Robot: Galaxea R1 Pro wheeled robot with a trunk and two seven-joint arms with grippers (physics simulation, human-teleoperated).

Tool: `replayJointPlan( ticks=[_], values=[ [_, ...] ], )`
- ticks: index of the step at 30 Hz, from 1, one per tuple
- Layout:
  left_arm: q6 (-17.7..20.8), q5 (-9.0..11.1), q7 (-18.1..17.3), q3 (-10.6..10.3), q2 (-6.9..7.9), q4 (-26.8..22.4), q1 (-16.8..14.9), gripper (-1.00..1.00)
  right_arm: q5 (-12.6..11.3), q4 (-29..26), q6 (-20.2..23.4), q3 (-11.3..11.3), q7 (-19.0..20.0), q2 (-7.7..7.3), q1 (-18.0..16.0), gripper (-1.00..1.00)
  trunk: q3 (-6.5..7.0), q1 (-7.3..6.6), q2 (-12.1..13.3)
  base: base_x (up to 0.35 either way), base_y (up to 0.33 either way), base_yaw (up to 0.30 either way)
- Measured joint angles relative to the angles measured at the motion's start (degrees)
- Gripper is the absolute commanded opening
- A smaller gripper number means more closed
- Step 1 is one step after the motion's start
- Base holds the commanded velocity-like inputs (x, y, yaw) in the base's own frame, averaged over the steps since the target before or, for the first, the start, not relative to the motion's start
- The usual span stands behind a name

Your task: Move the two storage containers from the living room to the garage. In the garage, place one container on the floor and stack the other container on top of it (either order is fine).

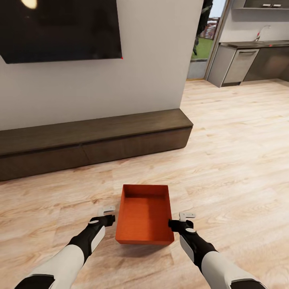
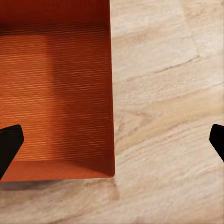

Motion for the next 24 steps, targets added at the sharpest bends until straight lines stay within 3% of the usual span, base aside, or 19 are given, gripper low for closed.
replayJointPlan(
  ticks=[24],
  values=[
    [0.7,0.0,0.0,-0.1,-0.41,-0.1,0.0,1.0,0.1,0.0,-0.4,-0.1,0.5,0.11,0.0,1.0,-4.31,5.27,-9.6,0.0,0.0,0.0]
  ],
)
